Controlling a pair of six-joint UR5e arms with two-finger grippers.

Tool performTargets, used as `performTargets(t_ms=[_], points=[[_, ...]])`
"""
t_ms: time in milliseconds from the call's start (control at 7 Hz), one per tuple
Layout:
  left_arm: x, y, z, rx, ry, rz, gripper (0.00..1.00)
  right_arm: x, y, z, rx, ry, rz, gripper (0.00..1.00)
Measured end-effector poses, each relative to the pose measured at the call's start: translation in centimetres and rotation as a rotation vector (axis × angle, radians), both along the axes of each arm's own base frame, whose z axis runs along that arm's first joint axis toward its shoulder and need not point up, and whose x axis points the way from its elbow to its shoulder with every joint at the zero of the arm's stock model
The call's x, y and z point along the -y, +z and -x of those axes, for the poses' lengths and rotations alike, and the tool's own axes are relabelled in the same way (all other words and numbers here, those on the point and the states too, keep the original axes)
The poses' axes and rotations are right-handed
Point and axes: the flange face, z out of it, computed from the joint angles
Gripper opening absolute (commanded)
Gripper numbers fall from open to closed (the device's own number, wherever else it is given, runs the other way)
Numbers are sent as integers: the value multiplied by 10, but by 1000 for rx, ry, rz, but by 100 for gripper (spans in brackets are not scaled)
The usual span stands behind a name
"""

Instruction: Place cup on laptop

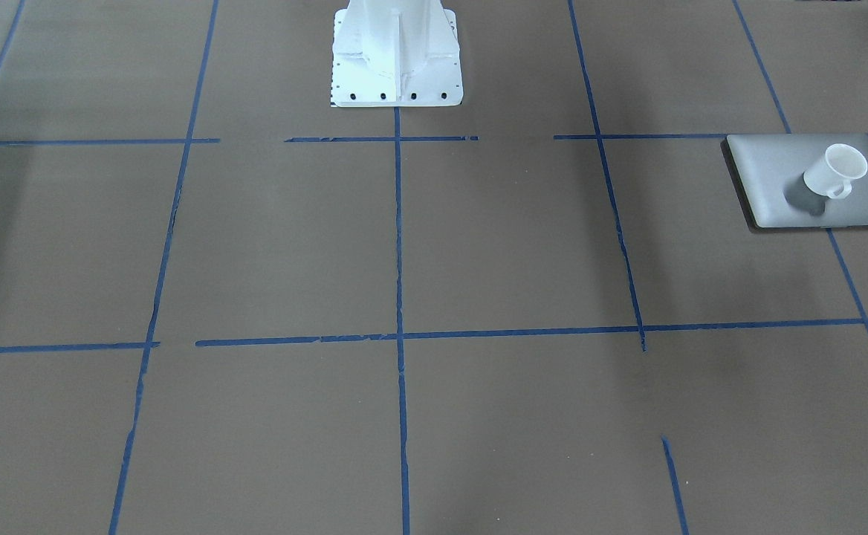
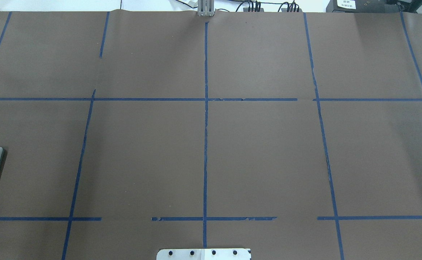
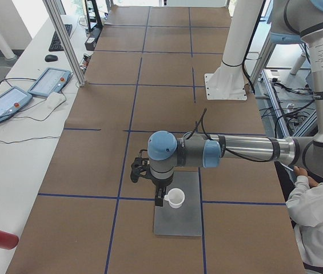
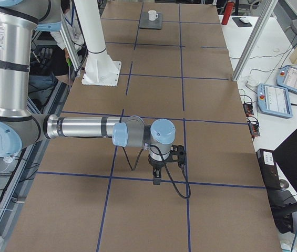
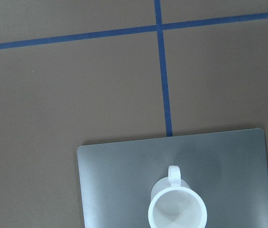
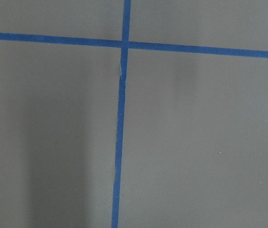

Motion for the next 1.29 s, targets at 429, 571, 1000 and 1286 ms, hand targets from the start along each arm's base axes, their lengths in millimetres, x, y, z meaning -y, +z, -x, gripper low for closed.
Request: performTargets(t_ms=[429,571,1000,1286], points=[[0,2,0,0,0,4,100,0,0,0,0,0,0,100],[0,4,0,-1,0,7,100,0,0,0,0,0,0,100],[-1,7,0,0,0,15,100,0,0,0,0,0,0,100],[-1,8,0,0,0,17,100,0,0,0,0,0,0,100]])
